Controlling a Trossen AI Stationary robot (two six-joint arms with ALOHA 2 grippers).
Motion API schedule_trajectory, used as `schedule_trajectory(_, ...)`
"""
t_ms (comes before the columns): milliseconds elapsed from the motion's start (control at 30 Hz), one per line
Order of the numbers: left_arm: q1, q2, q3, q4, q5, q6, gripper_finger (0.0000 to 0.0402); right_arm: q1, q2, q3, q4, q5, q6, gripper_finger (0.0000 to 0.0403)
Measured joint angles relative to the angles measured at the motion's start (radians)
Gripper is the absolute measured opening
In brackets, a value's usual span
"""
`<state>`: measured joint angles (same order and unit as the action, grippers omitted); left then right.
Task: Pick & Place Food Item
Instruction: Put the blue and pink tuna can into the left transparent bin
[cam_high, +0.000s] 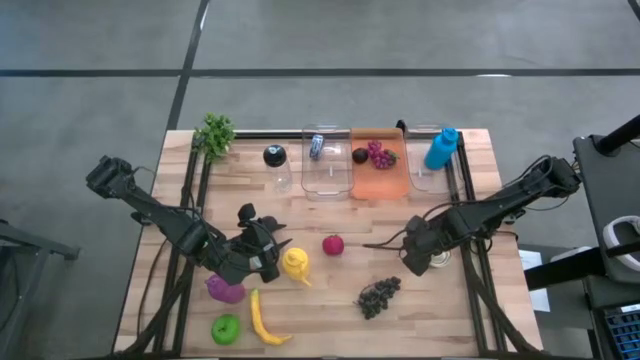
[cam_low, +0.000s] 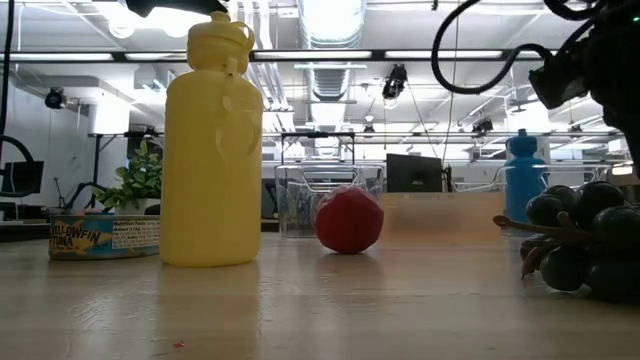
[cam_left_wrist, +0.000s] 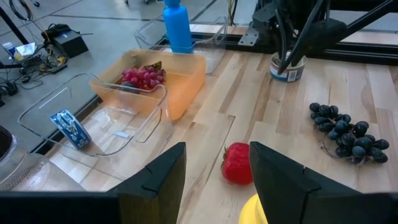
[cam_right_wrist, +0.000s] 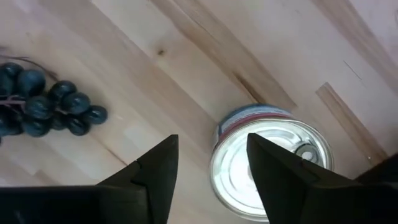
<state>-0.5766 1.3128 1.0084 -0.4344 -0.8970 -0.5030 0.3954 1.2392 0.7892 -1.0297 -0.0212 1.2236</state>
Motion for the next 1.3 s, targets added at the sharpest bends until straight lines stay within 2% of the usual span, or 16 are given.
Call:
schedule_trajectory(300, 0.000, 0.000, 0.000, -0.005, 0.000, 0.000, 0.0179, 0.001, 0.000, -0.010, -0.012, 0.023, -0.091, 0.0104)
schedule_trajectory(433, 0.000, 0.000, 0.000, -0.005, 0.000, 0.000, 0.0178, 0.002, 0.000, -0.022, -0.012, 0.024, -0.182, 0.0067)
schedule_trajectory(733, 0.000, 0.000, 0.000, -0.004, 0.000, 0.000, 0.0179, 0.002, 0.000, -0.073, -0.010, 0.013, -0.624, 0.0013)
schedule_trajectory(933, 0.000, 0.000, 0.000, -0.004, 0.000, 0.000, 0.0179, 0.002, 0.000, -0.083, -0.007, 0.027, -0.747, 0.0009)
schedule_trajectory(1100, 0.000, 0.000, 0.000, -0.004, 0.000, 0.000, 0.0181, 0.002, 0.000, -0.083, -0.003, 0.074, -0.788, 0.0008)
schedule_trajectory(1300, 0.000, 0.000, 0.000, -0.004, 0.000, 0.000, 0.0177, 0.002, 0.000, -0.083, -0.004, 0.073, -0.835, 0.0008)
